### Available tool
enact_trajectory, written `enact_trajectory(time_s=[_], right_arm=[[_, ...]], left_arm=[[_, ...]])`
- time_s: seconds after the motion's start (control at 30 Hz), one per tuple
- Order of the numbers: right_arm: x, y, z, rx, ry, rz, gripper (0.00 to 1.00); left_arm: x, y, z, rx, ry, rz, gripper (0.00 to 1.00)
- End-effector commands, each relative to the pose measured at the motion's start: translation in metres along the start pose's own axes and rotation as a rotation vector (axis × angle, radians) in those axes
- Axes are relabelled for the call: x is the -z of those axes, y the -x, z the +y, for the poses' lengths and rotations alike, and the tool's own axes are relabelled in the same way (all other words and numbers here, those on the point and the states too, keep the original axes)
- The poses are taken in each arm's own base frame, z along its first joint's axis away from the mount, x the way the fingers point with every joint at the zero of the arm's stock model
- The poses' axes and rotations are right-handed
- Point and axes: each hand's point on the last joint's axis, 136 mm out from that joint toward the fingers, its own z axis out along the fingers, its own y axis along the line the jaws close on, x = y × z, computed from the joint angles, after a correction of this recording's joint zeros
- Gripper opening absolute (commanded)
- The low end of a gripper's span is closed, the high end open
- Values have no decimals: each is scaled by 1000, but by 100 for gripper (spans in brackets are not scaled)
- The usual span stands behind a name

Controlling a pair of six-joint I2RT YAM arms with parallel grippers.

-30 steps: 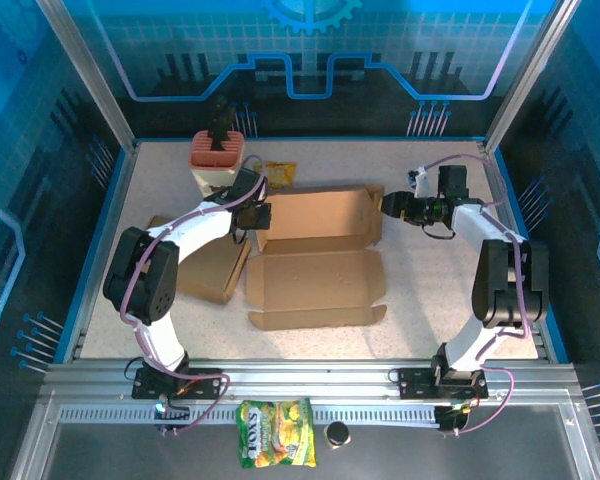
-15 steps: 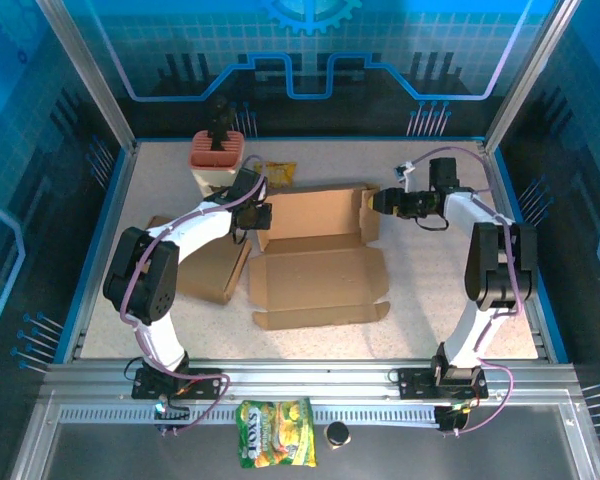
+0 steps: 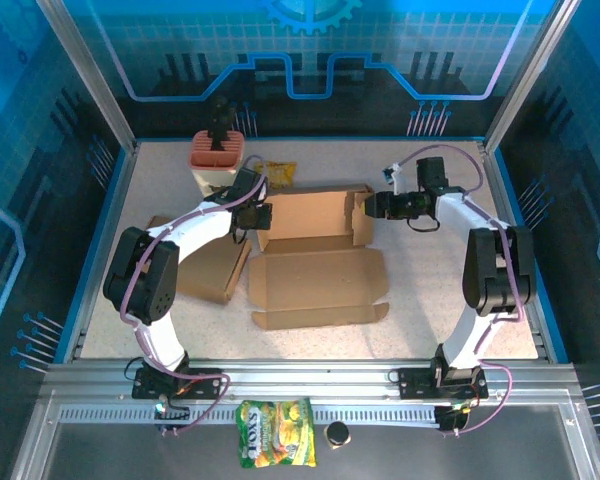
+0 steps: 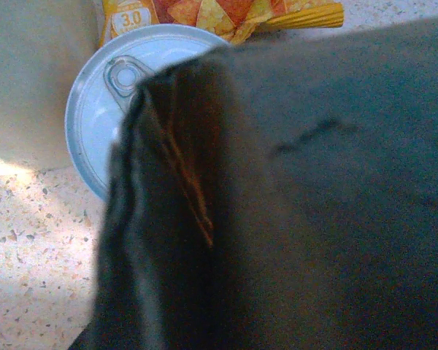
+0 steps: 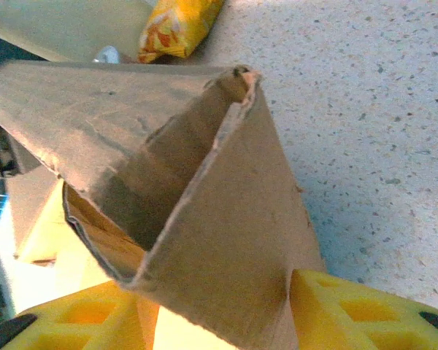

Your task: Fold the paper box

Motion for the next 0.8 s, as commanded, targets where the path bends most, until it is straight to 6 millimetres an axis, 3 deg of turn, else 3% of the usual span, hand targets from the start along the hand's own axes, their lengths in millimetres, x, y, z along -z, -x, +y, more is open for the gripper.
enact_trajectory(time_s=[0.0,0.2,0.47,0.67,0.77], right_arm=[[2,-5,-4,67,-158,15,51],[-6,-4,-8,126,-336,28,48],[-14,-10,-22,104,-570,49,36],[3,-12,-39,75,-927,94,10],[4,-15,-38,65,-992,121,9]], left_arm=[[1,6,-8,-3,-40,9,0],[4,7,-9,-1,-28,13,0],[7,7,-16,-5,-11,20,0],[6,7,-22,-5,6,34,0],[6,7,-26,-3,3,35,0]])
